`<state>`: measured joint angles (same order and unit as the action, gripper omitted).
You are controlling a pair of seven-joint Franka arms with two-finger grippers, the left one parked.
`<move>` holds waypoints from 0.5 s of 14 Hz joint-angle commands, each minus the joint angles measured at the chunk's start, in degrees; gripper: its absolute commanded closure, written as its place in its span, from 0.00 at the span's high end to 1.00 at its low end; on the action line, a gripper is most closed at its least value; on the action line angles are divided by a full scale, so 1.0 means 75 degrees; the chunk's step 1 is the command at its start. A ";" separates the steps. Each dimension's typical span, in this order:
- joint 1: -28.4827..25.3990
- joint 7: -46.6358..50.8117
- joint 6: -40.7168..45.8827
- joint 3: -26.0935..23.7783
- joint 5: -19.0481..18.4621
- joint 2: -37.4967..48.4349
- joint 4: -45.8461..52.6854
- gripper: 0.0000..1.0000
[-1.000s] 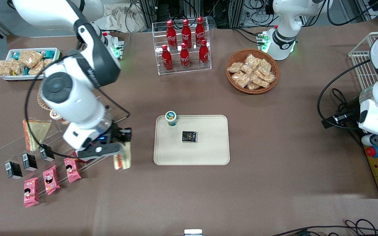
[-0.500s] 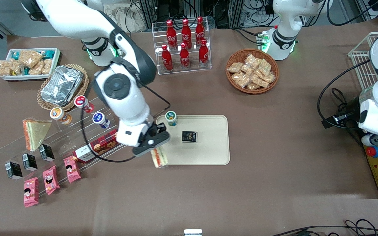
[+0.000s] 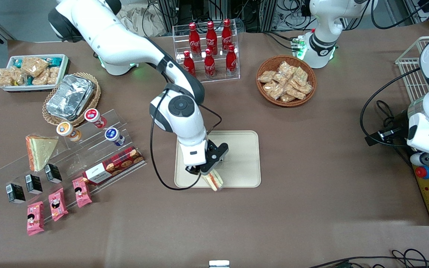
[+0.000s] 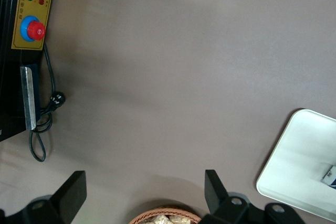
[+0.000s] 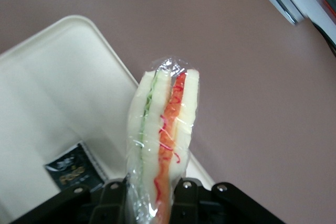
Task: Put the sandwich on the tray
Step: 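Carry the sandwich over the cream tray and lower it beside the black box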
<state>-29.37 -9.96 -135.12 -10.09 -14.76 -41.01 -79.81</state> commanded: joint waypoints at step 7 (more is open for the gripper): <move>0.0154 -0.2680 -0.1601 -0.0025 -0.0118 -0.1177 0.0141 0.00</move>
<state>-28.72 -27.88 -145.36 -9.89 -14.76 -48.41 -79.79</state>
